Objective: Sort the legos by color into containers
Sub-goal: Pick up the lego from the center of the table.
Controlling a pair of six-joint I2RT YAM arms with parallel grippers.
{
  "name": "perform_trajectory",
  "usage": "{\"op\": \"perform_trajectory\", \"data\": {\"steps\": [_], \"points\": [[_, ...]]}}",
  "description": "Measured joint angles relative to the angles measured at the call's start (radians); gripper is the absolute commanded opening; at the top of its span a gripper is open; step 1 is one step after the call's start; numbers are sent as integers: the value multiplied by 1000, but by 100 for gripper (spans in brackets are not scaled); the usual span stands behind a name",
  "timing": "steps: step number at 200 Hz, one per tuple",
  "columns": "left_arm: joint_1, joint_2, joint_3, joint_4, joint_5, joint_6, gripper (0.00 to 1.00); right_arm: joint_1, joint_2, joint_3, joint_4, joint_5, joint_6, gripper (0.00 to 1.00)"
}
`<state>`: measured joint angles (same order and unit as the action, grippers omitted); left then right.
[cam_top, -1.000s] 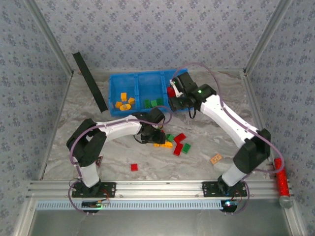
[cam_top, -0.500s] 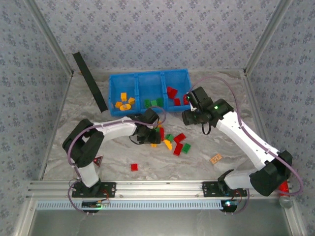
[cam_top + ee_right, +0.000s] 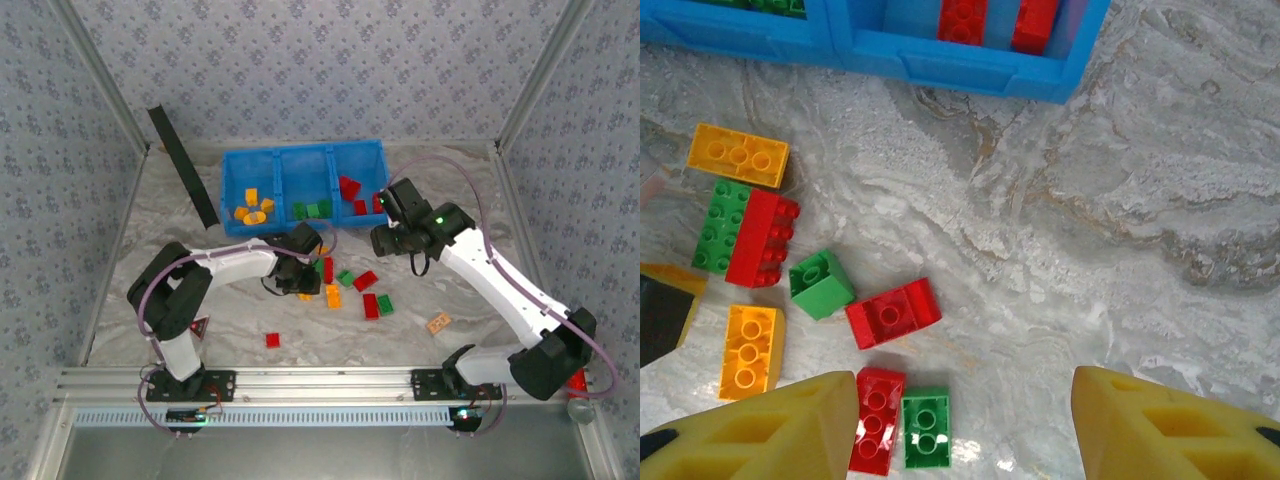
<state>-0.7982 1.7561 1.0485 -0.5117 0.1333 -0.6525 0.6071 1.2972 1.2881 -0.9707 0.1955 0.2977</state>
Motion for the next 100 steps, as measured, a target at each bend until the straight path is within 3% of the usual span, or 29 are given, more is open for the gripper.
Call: {"op": "perform_trajectory", "data": {"steps": [36, 100], "points": [[6, -13, 0, -40, -13, 32, 30, 42, -98, -87, -3, -32, 104, 61], [113, -142, 77, -219, -37, 127, 29, 287, -193, -411, 86, -131, 470, 57]]}}
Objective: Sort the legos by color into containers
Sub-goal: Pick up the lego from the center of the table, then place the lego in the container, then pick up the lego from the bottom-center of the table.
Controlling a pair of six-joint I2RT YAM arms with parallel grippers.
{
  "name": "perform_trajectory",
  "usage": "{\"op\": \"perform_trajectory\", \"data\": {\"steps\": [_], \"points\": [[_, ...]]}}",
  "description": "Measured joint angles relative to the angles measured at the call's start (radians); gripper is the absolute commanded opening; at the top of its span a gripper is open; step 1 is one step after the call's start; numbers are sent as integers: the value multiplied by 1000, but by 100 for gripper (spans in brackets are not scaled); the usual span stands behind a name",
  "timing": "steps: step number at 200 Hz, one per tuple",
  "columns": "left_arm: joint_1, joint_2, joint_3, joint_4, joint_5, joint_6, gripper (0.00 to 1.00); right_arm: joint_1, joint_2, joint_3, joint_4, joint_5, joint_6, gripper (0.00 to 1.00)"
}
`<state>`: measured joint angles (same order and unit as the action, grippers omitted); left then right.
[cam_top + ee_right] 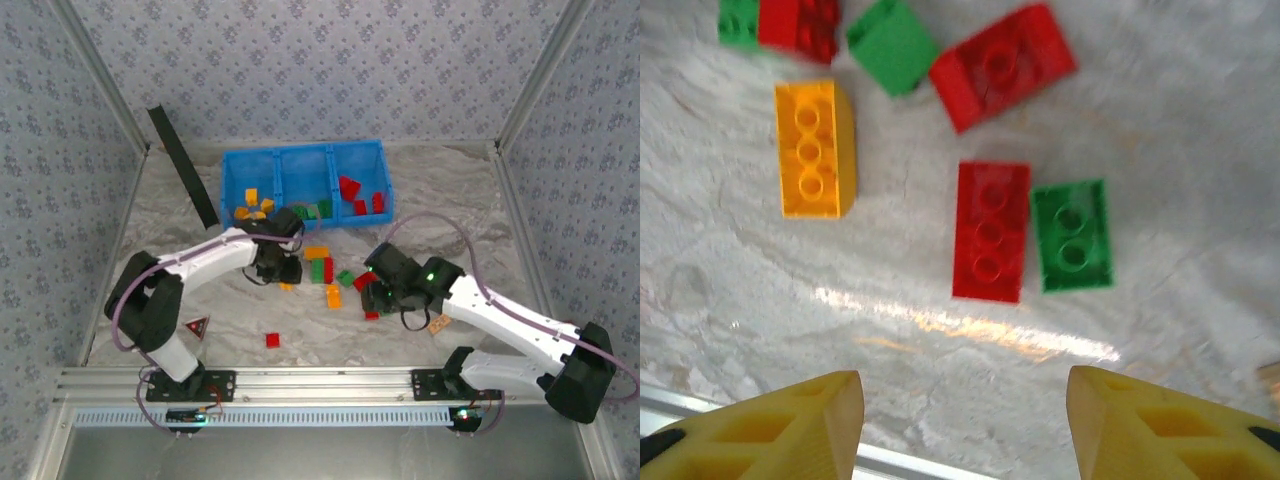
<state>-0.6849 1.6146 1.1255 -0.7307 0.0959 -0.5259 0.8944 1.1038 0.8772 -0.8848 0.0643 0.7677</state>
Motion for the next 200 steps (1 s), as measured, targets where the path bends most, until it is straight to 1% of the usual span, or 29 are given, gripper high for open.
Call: {"op": "perform_trajectory", "data": {"steps": [20, 52, 91, 119, 139, 169, 200], "points": [[52, -31, 82, -13, -3, 42, 29, 51, -1, -53, 49, -5, 103, 56], [153, -37, 182, -8, -8, 102, 29, 64, 5, -127, 127, -13, 212, 55], [269, -26, 249, -6, -19, 148, 29, 58, 51, -167, 188, -37, 259, 55], [336, 45, 321, 3, -25, 163, 29, 43, 101, -169, 219, -48, 261, 55], [365, 117, 370, 6, -31, 171, 29, 34, 127, -176, 238, -58, 260, 55], [383, 229, 436, 9, -30, 178, 28, 22, 165, -183, 258, -62, 257, 54], [398, 298, 455, 13, -31, 177, 28, 6, 190, -194, 274, -65, 248, 54]]}}
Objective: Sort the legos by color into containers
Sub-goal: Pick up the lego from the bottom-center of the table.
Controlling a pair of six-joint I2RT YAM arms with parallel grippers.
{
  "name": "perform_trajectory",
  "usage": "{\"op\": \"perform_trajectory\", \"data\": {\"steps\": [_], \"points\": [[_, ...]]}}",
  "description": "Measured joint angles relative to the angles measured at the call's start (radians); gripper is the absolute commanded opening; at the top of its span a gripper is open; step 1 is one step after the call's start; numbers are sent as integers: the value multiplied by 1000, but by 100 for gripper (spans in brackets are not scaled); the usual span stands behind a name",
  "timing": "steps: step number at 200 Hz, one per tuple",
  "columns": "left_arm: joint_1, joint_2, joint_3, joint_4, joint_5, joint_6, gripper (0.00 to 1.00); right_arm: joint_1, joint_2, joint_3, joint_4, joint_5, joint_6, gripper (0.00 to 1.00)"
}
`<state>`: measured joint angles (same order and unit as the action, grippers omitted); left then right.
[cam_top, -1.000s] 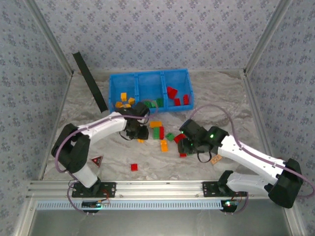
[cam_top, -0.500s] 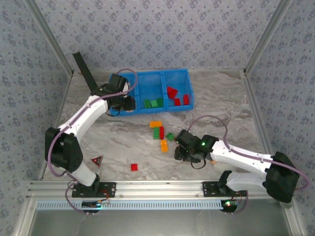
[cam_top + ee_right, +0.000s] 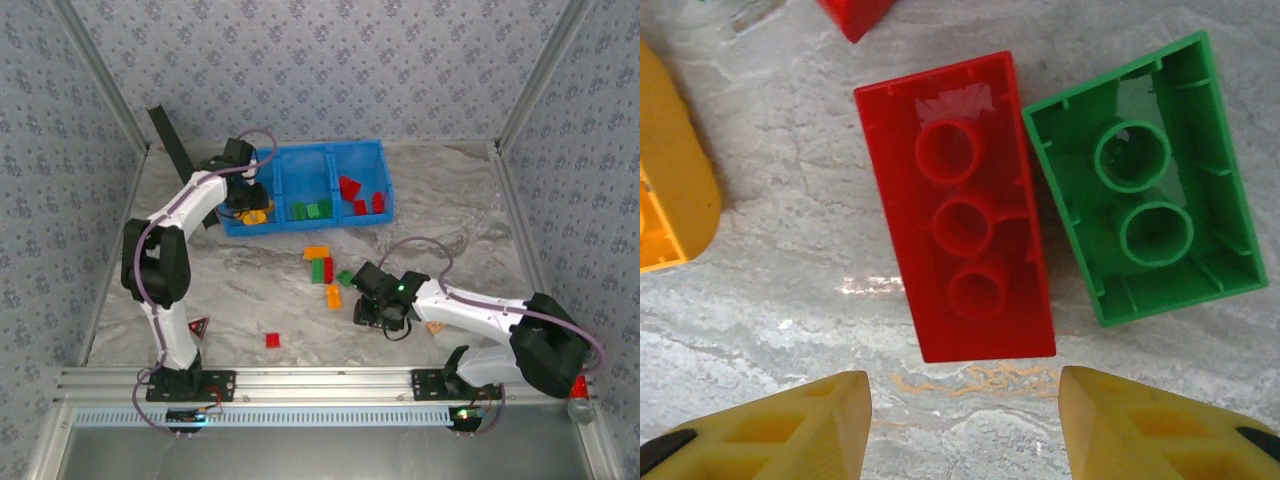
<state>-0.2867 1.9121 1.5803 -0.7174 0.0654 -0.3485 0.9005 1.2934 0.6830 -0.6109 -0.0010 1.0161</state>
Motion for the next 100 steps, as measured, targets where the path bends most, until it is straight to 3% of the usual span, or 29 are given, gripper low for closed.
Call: {"op": "perform_trajectory", "data": {"steps": [100], "points": [[25, 155, 130, -23, -10, 0, 31, -61, 187, 86, 17, 1, -147, 49]]}}
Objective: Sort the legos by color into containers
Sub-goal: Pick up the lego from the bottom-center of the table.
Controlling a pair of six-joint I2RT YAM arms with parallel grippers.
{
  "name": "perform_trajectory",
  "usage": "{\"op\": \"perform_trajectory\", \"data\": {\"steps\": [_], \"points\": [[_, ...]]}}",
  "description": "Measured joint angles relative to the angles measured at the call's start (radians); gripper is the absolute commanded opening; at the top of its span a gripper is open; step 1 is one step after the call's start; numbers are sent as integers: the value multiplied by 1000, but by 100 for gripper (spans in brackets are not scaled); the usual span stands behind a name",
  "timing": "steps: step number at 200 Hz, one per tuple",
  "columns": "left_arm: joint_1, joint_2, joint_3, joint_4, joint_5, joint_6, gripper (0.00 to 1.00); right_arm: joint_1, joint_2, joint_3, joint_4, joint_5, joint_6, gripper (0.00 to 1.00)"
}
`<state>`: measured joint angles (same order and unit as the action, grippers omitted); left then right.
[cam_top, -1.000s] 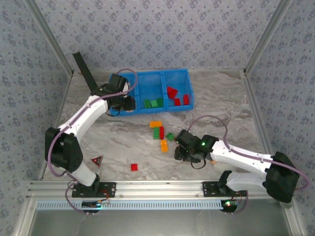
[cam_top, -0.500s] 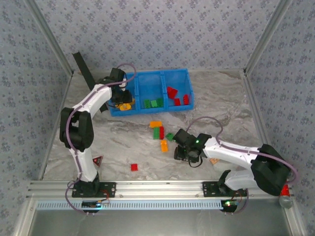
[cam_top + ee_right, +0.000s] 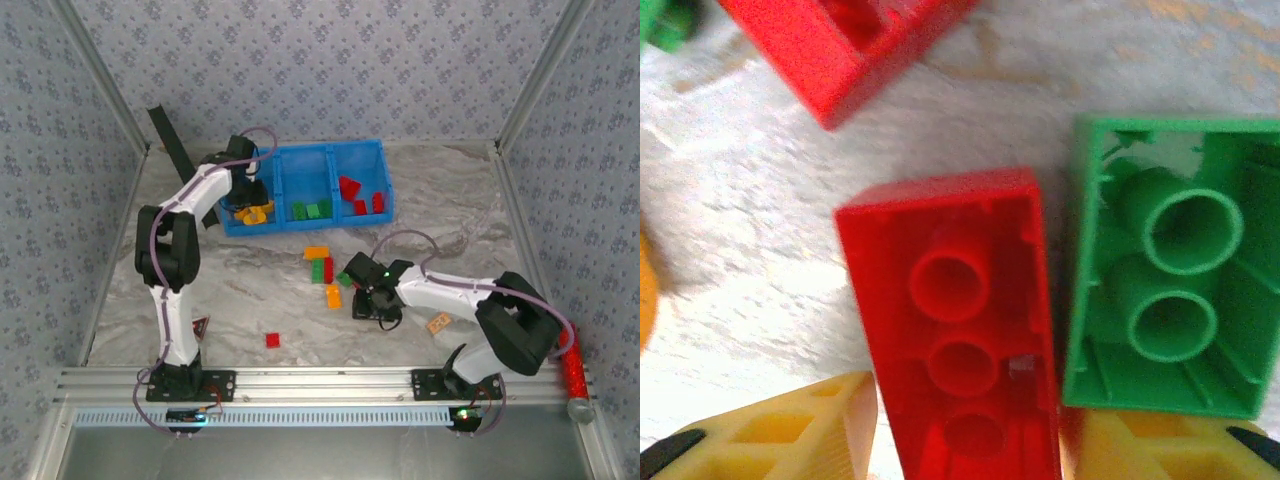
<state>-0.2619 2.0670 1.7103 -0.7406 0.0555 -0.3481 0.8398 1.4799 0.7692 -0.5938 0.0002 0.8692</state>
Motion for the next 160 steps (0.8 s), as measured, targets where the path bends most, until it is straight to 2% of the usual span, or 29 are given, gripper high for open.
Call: {"op": "perform_trajectory", "data": {"steps": [37, 108, 160], "points": [[0, 36, 7, -18, -8, 0, 35, -2, 59, 53, -32, 1, -53, 47], [0, 40, 8, -28, -19, 15, 54, -18, 84, 85, -72, -4, -117, 26], [0, 27, 15, -52, -15, 26, 64, -19, 17, 131, -130, -17, -163, 24]]}}
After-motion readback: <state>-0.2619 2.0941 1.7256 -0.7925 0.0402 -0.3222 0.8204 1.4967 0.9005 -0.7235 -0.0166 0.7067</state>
